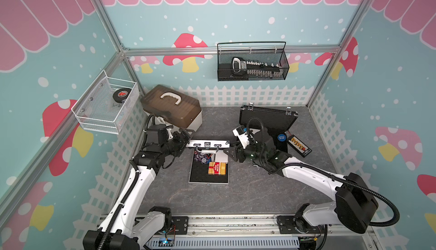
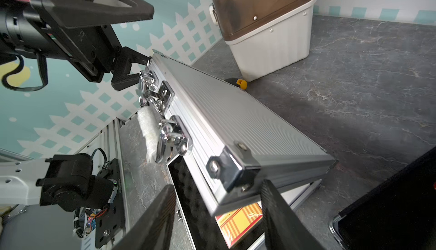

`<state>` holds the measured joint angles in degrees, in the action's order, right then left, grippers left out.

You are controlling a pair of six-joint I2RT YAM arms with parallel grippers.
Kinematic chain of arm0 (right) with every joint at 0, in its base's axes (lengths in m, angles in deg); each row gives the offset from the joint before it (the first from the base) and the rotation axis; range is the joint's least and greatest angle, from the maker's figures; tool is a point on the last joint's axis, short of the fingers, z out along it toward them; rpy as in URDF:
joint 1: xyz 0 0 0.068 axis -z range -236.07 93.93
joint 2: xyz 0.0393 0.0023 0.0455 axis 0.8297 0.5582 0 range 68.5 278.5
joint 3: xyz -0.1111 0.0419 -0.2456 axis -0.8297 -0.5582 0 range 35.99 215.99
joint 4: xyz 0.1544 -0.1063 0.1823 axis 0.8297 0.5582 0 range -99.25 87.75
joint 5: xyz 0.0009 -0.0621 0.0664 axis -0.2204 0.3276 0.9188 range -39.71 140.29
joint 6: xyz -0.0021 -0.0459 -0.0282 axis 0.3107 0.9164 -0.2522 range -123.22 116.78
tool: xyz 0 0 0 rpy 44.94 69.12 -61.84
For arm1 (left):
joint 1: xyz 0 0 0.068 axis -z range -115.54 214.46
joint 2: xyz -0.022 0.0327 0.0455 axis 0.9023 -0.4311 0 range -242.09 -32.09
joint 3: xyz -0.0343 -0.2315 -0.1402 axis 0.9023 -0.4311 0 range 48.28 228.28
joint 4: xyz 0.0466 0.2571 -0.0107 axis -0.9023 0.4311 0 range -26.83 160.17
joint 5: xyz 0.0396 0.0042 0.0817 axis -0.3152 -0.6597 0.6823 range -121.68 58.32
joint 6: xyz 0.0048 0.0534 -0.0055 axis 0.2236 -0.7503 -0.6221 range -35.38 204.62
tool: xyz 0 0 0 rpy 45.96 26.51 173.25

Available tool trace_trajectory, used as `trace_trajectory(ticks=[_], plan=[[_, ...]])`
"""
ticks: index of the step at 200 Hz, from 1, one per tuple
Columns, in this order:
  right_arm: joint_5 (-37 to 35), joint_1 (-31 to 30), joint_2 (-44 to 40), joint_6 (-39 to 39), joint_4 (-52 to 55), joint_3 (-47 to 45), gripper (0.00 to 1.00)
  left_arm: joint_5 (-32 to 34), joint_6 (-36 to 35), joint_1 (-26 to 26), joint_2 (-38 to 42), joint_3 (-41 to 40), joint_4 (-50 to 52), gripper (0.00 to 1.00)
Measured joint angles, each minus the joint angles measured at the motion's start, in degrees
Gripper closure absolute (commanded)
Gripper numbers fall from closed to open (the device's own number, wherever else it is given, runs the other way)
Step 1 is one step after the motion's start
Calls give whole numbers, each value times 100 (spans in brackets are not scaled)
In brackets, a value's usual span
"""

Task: Open the poker set cases
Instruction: Open the case lid on the poker set case.

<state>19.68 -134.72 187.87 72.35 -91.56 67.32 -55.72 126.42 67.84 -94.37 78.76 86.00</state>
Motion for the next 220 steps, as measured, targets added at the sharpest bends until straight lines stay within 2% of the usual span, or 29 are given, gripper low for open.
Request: trace_trajectory(ticks=[75, 144, 185, 220], plan=[[63, -251, -772, 15, 129, -105, 31, -22, -4, -26, -13, -2, -7, 1], [-116, -234, -1193, -385, 136, -116, 31, -20, -4, -28, 46, -2, 7, 1], [-149, -118, -1679, -603, 125, -114, 32, 66, -227, -74, 579, 275, 295, 1], [-70, 96, -2144, -968, 608, -81, 33, 396, -780, -74, 1257, 876, 474, 1]])
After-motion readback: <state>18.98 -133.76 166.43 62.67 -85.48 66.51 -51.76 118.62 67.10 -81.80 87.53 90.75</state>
